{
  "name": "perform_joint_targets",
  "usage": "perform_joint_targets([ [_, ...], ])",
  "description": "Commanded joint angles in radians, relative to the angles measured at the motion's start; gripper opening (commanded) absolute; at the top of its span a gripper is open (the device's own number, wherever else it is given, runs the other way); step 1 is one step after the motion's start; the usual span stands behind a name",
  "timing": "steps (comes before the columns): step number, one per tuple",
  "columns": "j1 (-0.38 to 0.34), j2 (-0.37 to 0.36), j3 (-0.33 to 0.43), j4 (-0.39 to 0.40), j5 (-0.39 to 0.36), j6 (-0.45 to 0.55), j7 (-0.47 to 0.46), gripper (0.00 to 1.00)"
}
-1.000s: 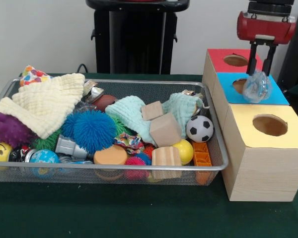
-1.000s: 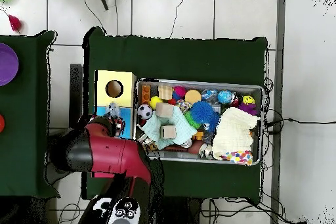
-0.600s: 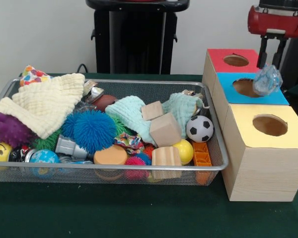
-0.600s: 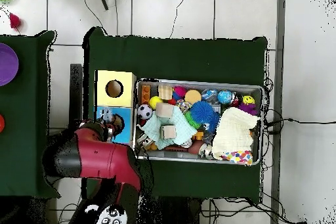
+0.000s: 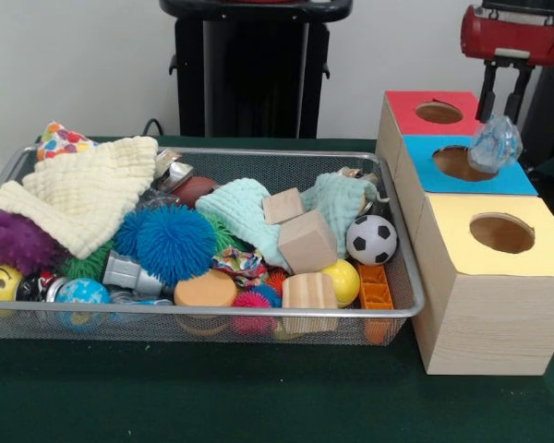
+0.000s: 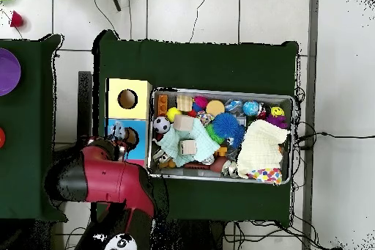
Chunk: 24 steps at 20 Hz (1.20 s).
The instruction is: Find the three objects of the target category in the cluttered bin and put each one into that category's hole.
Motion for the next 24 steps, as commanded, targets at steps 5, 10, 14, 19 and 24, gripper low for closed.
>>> perform_joint_targets([
  [5, -0.014, 0.014, 0.006, 0.066, 0.02, 0.071, 0.242, 0.0],
  [10, -0.026, 0.009, 0.018, 0.088, 0.013, 0.066, 0.222, 0.0],
  [14, -0.038, 0.011, 0.023, 0.094, 0.014, 0.09, 0.214, 1.0],
  [19, -0.037, 0.011, 0.018, 0.087, 0.002, 0.109, 0.201, 1.0],
  [24, -0.045, 0.006, 0.024, 0.089, 0.002, 0.129, 0.193, 1.0],
])
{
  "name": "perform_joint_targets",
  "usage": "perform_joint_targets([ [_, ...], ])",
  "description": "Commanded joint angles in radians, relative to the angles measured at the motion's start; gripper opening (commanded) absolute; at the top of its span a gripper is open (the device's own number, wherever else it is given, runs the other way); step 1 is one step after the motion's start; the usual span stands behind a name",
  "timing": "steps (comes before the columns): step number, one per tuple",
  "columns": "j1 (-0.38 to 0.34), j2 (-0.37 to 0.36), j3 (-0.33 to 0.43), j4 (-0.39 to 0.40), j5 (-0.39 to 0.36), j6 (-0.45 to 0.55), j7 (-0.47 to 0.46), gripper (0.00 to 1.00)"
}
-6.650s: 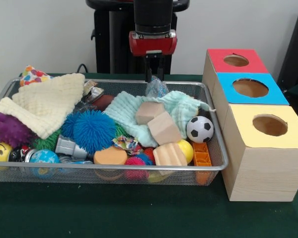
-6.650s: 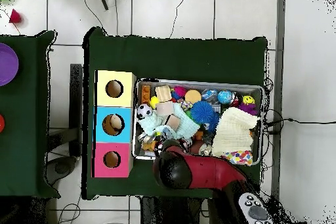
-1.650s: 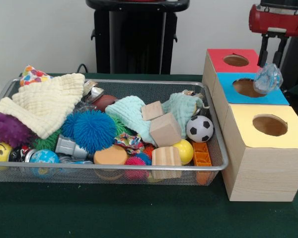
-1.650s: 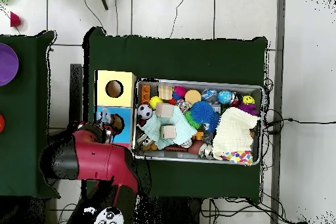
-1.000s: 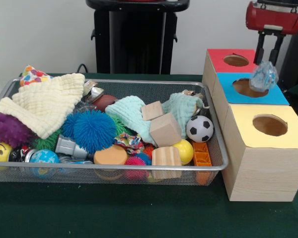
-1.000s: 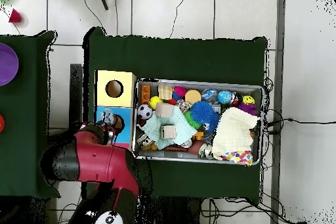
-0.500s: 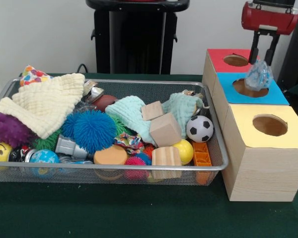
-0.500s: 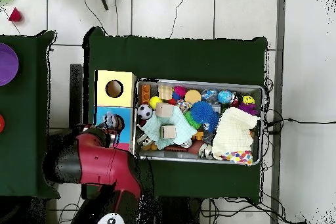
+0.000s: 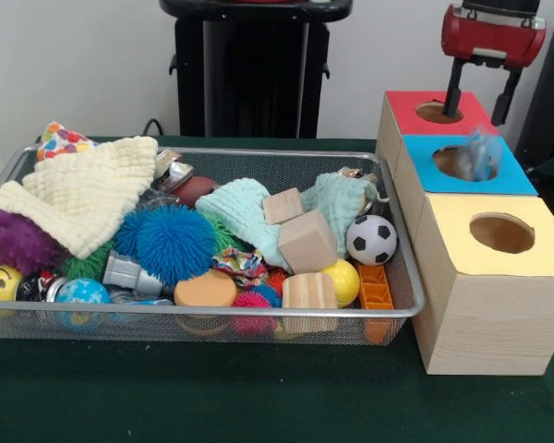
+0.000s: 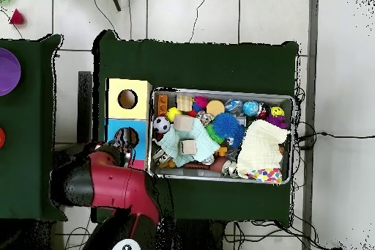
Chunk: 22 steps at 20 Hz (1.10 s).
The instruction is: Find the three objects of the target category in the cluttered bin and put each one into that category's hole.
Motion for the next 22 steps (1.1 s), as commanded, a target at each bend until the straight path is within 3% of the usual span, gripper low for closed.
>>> perform_joint_targets([
  [1, -0.042, 0.01, 0.036, 0.042, 0.0, 0.14, 0.185, 1.0],
  [9, -0.045, 0.012, 0.036, 0.031, 0.0, 0.141, 0.187, 1.0],
  [14, -0.071, 0.002, 0.055, 0.054, 0.016, 0.082, 0.191, 1.0],
  [18, -0.113, 0.0, 0.049, 0.051, -0.008, 0.076, 0.15, 1.0],
  [22, -0.207, -0.013, 0.07, 0.099, -0.036, 0.006, 0.092, 1.0],
])
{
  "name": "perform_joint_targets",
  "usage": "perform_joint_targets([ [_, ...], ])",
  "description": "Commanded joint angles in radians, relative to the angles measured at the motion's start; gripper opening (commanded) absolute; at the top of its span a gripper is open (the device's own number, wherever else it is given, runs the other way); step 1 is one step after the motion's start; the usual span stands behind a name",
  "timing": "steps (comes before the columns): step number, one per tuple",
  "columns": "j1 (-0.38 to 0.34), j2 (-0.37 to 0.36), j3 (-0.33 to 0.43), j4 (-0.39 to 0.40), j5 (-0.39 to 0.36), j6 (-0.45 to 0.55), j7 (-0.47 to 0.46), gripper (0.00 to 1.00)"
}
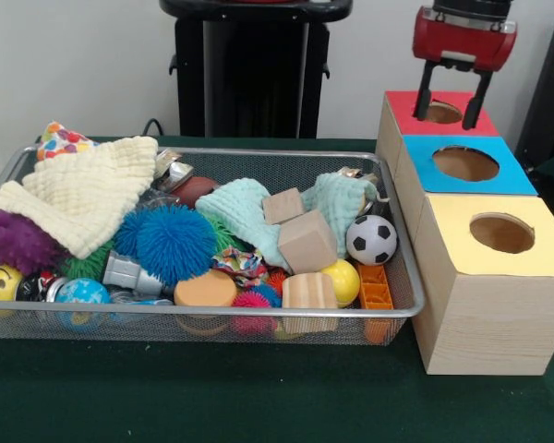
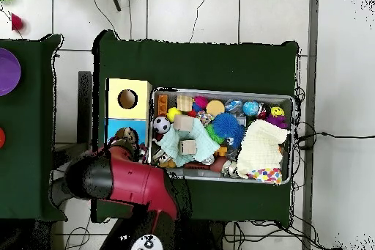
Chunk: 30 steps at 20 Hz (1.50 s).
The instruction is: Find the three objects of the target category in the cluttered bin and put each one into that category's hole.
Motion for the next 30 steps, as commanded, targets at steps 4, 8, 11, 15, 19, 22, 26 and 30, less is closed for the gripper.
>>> perform_joint_targets([
  [4, -0.24, -0.039, 0.101, 0.162, -0.076, -0.084, 0.04, 1.0],
  [8, -0.375, -0.057, 0.153, 0.204, -0.128, -0.126, -0.008, 1.0],
  [11, -0.467, -0.052, 0.19, 0.211, -0.173, -0.153, -0.028, 1.0],
  [15, -0.588, -0.03, 0.248, 0.215, -0.251, -0.191, -0.045, 1.0],
  [19, -0.691, 0.004, 0.292, 0.211, -0.337, -0.241, -0.037, 1.0],
  [22, -0.757, 0.029, 0.317, 0.195, -0.396, -0.258, -0.034, 1.0],
  [26, -0.839, 0.056, 0.351, 0.188, -0.478, -0.284, -0.025, 1.0],
  [30, -0.905, 0.081, 0.383, 0.172, -0.546, -0.313, -0.014, 1.0],
])
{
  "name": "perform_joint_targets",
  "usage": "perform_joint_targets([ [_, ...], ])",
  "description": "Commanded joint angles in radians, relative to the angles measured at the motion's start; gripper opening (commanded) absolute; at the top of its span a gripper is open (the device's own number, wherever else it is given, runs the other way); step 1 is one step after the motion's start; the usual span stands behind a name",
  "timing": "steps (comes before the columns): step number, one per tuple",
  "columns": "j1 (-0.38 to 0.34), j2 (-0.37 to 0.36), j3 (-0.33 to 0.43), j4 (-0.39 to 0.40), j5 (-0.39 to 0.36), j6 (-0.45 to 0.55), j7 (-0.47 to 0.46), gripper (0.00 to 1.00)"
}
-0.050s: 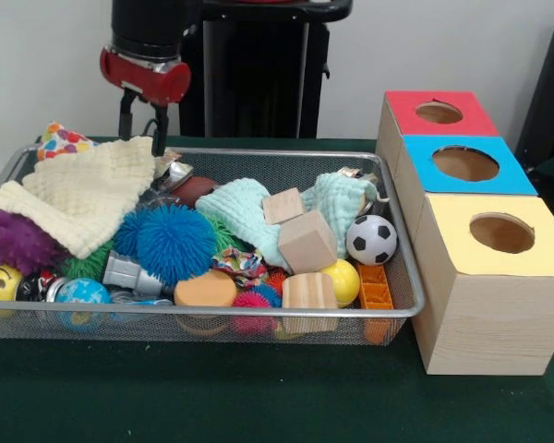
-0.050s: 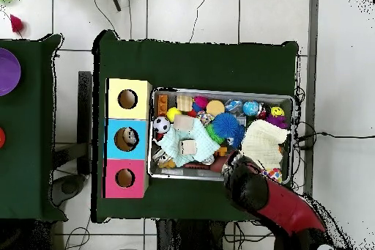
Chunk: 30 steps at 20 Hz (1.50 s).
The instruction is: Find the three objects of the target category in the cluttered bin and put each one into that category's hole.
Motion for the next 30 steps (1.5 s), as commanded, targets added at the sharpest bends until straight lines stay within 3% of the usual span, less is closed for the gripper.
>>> perform_joint_targets([
  [1, -0.091, 0.07, 0.168, 0.011, -0.141, -0.074, -0.012, 1.0],
  [11, -0.177, 0.167, 0.196, -0.085, -0.279, -0.133, 0.008, 1.0],
  [20, -0.163, 0.257, 0.159, -0.171, -0.342, -0.209, 0.039, 1.0],
  [24, -0.131, 0.257, 0.135, -0.175, -0.37, -0.252, 0.048, 1.0],
  [25, -0.122, 0.256, 0.13, -0.175, -0.377, -0.258, 0.051, 0.0],
  [30, -0.081, 0.233, 0.116, -0.162, -0.364, -0.219, 0.059, 0.0],
])
